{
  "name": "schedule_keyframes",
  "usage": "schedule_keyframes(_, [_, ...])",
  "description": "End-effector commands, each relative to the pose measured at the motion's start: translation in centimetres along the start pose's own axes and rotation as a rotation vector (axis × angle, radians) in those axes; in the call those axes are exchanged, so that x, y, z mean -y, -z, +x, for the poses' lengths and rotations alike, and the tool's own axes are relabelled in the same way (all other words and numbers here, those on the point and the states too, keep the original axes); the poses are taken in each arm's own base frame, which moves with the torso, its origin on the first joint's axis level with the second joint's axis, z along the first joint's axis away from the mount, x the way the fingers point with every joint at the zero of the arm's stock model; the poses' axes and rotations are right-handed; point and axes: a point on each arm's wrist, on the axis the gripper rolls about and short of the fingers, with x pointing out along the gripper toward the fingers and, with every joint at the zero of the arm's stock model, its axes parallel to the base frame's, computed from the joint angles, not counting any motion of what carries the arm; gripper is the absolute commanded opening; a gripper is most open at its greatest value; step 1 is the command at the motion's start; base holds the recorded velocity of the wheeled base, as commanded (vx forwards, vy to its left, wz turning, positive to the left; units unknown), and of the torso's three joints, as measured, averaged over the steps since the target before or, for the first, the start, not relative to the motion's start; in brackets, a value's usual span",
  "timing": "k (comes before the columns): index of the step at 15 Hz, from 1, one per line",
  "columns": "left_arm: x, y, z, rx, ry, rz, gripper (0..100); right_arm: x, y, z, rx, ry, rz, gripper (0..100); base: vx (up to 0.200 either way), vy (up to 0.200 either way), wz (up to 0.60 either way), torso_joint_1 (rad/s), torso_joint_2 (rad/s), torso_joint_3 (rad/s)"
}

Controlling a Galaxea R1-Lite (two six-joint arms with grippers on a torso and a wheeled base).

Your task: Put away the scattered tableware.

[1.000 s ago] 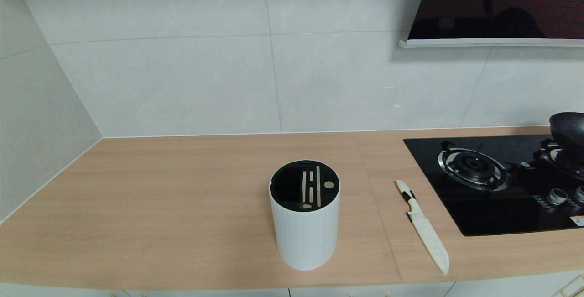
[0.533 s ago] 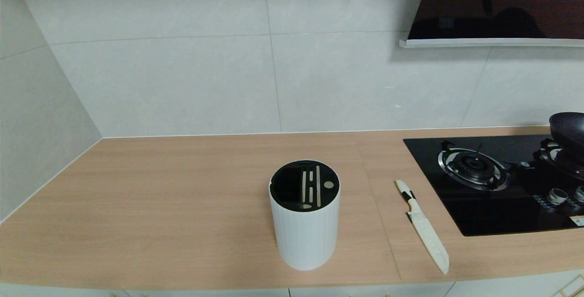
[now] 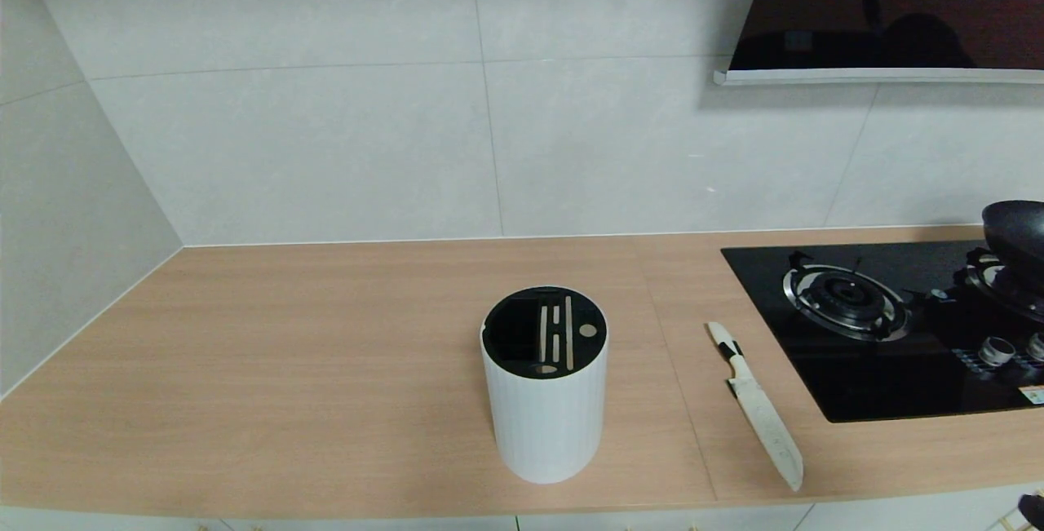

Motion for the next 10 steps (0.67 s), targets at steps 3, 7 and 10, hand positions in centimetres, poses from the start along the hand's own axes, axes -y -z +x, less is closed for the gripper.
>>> schedule_keyframes(3, [0.0,0.0,0.0,-0.002,0.0,0.0,100,0.8,-3.1,7.6,-0.205,-0.051,0.018,100,0.0,0.0,0.0,0.0,0.0,0.0])
schedule_keyframes(7, [0.0,0.0,0.0,-0.002,0.0,0.0,100,1.5,-3.2,12.1,-0.268,-0.039,0.024,100,0.0,0.0,0.0,0.0,0.0,0.0])
schedule_keyframes(10, [0.0,0.0,0.0,-0.002,0.0,0.0,100,0.8,-1.8,13.8,-0.344,-0.035,-0.001,100,0.0,0.0,0.0,0.0,0.0,0.0])
